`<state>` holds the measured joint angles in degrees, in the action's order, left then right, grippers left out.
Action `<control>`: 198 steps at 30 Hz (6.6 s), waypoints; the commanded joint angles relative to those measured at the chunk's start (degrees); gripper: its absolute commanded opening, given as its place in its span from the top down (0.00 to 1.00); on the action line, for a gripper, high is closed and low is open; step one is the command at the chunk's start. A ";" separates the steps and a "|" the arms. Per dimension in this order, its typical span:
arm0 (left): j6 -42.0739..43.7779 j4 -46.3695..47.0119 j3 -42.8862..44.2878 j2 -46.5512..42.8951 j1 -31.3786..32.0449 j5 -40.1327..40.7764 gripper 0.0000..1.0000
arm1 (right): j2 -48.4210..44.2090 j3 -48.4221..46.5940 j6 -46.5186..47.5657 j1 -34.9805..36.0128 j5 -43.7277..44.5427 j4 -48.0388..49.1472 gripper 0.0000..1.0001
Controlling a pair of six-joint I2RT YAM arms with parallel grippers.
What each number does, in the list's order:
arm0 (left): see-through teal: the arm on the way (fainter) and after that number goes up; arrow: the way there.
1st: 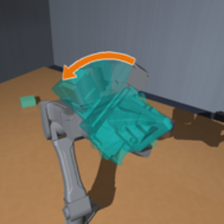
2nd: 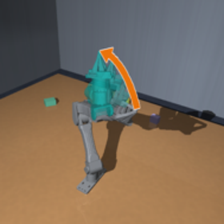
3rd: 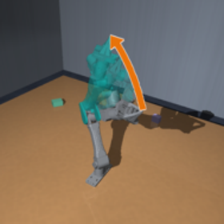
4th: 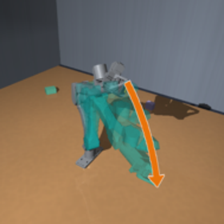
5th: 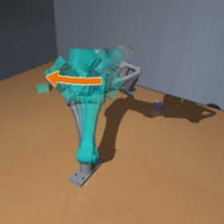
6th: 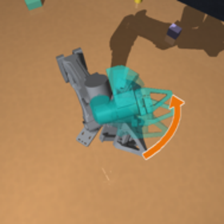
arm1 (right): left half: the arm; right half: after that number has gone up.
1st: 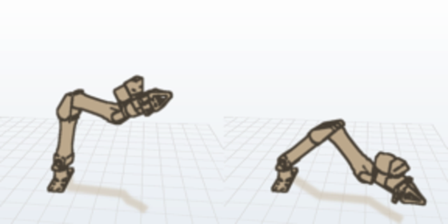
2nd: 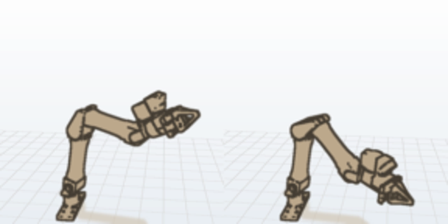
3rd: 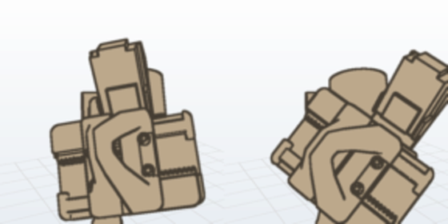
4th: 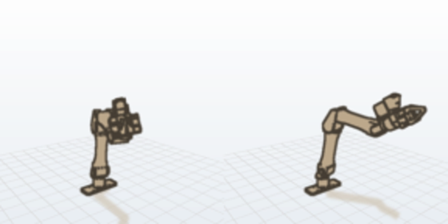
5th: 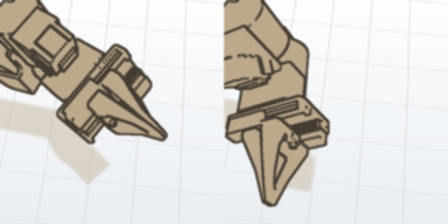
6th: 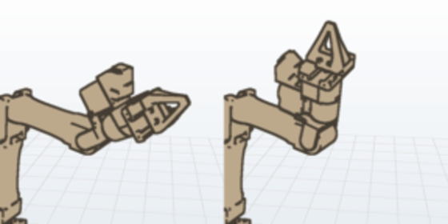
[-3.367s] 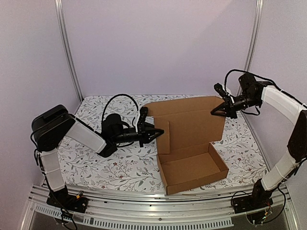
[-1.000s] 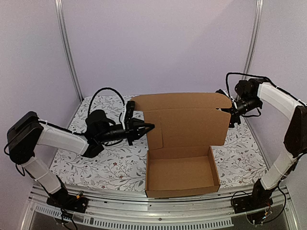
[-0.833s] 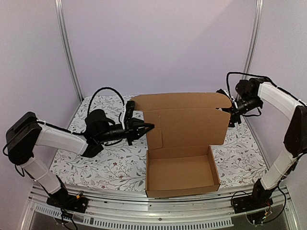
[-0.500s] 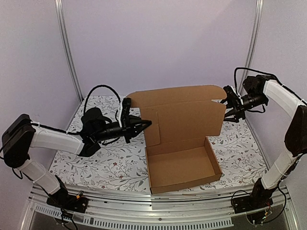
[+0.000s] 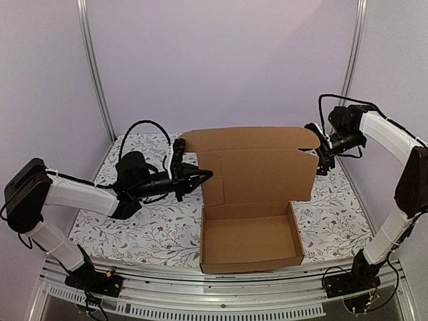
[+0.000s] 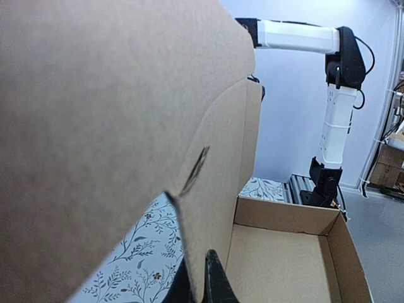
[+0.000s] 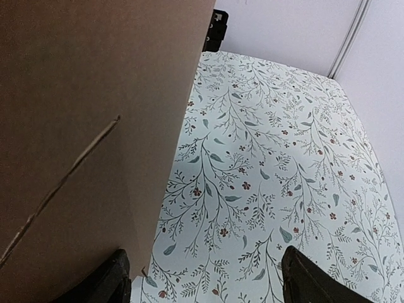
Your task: Fold the paper box
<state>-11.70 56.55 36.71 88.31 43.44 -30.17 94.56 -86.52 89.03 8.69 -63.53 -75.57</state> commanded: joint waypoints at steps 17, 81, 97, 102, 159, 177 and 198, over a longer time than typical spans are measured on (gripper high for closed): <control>0.92 -2.70 -0.65 -4.14 -2.01 6.80 1.00 | -4.82 1.20 -0.97 -0.52 0.91 -27.74 0.18; -2.44 -26.82 24.56 -6.27 -2.05 -6.46 1.00 | 13.13 -37.15 -33.54 6.29 -18.79 -24.06 0.84; -0.44 -27.43 23.98 -5.52 -2.13 -2.40 1.00 | -8.32 1.68 -101.90 10.40 12.50 58.97 0.96; 0.58 -26.90 20.85 -5.95 -2.56 2.48 1.00 | -10.55 4.50 -99.50 10.66 14.08 58.86 0.98; 44.95 -87.03 65.49 14.75 5.36 9.33 0.29 | -19.82 1.94 -48.71 3.27 28.94 12.47 0.40; 41.07 -86.71 66.69 17.77 7.18 10.25 1.00 | -22.14 8.28 -66.83 9.58 34.31 23.55 0.93; 43.97 -83.00 61.15 13.28 7.16 2.82 0.96 | -13.66 -6.77 -37.81 -4.21 24.32 2.36 0.52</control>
<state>32.91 -29.19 99.26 104.38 50.00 -25.54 77.65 -95.46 44.12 3.95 -36.64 -70.35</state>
